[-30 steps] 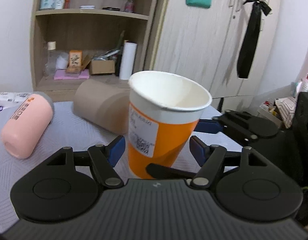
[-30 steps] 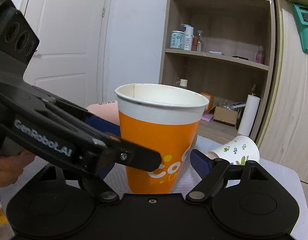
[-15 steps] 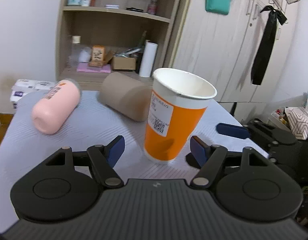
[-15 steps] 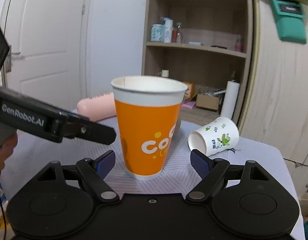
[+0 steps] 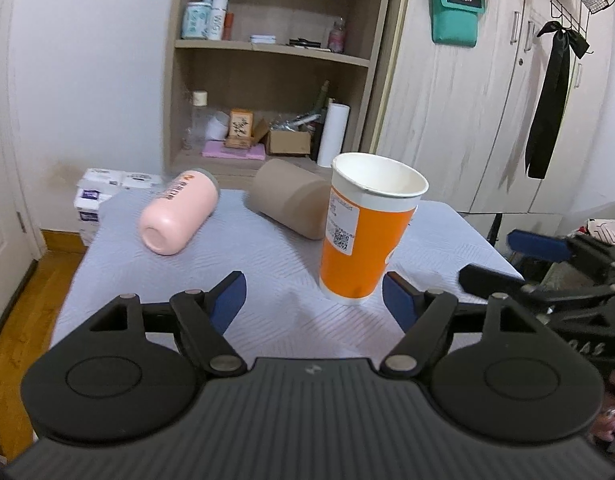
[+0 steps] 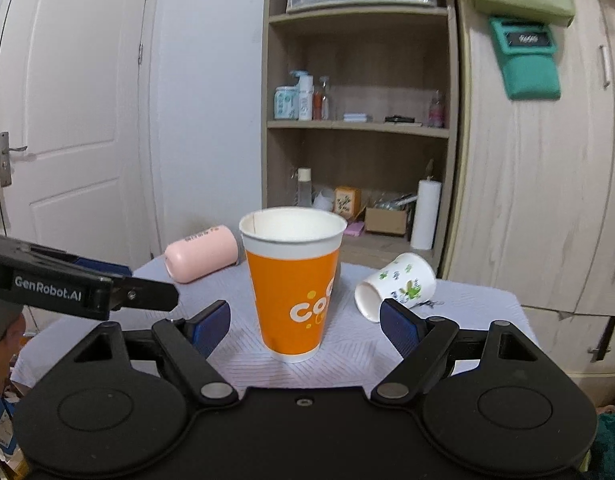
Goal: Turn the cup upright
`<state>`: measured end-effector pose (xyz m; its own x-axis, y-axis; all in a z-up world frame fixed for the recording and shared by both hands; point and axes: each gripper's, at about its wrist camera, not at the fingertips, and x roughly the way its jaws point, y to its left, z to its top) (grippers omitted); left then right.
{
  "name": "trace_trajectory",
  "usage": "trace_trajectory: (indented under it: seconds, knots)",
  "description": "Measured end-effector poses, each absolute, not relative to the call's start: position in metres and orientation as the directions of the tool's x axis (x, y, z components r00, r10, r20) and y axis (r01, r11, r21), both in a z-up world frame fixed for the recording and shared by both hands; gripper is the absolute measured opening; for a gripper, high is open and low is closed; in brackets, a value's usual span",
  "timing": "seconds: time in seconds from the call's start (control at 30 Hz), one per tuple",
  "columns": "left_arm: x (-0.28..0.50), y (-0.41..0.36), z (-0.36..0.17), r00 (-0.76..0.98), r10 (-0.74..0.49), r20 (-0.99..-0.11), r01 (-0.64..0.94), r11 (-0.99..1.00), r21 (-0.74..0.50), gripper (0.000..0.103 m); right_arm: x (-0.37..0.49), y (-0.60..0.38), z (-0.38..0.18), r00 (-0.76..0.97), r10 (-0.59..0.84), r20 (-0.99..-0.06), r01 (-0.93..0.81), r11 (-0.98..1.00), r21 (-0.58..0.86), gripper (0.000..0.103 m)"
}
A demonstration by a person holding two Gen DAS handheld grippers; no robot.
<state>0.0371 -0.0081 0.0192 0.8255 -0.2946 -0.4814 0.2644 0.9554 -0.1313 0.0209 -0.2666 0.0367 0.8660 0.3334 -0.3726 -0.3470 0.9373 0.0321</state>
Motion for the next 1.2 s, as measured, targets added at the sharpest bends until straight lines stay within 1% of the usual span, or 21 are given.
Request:
trace_trajectory:
  seconds: [0.13,0.27,0.43,0.53,0.6,0.67,0.8,0.9,0.97,1.13,1.2]
  knots:
    - [0.022,-0.008,0.024,0.846,-0.247,-0.473,0.235,0.968,-0.084,0.077,0.004,-0.268,0.047,0.887,0.306,-0.346,-0.321,0.947,0.016,0.086]
    - [0.013,-0.005,0.027,0.852,-0.234,-0.469,0.220,0.972,-0.084,0.078,-0.009,-0.263,0.054,0.925,0.205,-0.321,-0.229,0.973,-0.038,0.086]
    - [0.004,-0.004,0.030,0.857,-0.214,-0.470,0.206,0.976,-0.069,0.081,-0.020,-0.266,0.061,0.937,0.180,-0.300,-0.191,0.982,-0.008,0.086]
    - [-0.001,-0.003,0.032,0.863,-0.200,-0.465,0.194,0.979,-0.061,0.082,-0.026,-0.269,0.063,0.941,0.166,-0.294,-0.172,0.985,0.004,0.088]
    - [-0.009,-0.004,0.035,0.880,-0.171,-0.443,0.173,0.984,-0.036,0.083,-0.028,-0.269,0.063,0.943,0.143,-0.302,-0.153,0.988,-0.012,0.089]
    - [-0.017,-0.006,0.039,0.893,-0.164,-0.418,0.174,0.985,-0.015,0.088,-0.030,-0.269,0.063,0.943,0.121,-0.310,-0.134,0.991,-0.022,0.095]
    - [-0.029,-0.005,0.047,0.898,-0.179,-0.401,0.183,0.983,-0.027,0.090,-0.032,-0.269,0.061,0.940,0.112,-0.322,-0.125,0.992,-0.021,0.096]
    - [-0.032,-0.003,0.051,0.897,-0.177,-0.406,0.176,0.984,-0.040,0.094,-0.034,-0.268,0.060,0.939,0.102,-0.327,-0.116,0.993,-0.026,0.097]
    - [-0.032,-0.002,0.051,0.894,-0.168,-0.415,0.163,0.985,-0.047,0.101,-0.034,-0.267,0.060,0.936,0.085,-0.341,-0.101,0.995,-0.027,0.097]
    - [-0.027,0.001,0.047,0.883,-0.144,-0.447,0.129,0.990,-0.064,0.103,-0.031,-0.271,0.057,0.933,0.065,-0.354,-0.074,0.997,-0.011,0.097]
    - [-0.026,0.001,0.045,0.883,-0.132,-0.450,0.120,0.991,-0.054,0.103,-0.030,-0.272,0.057,0.934,0.055,-0.352,-0.061,0.998,-0.005,0.103]
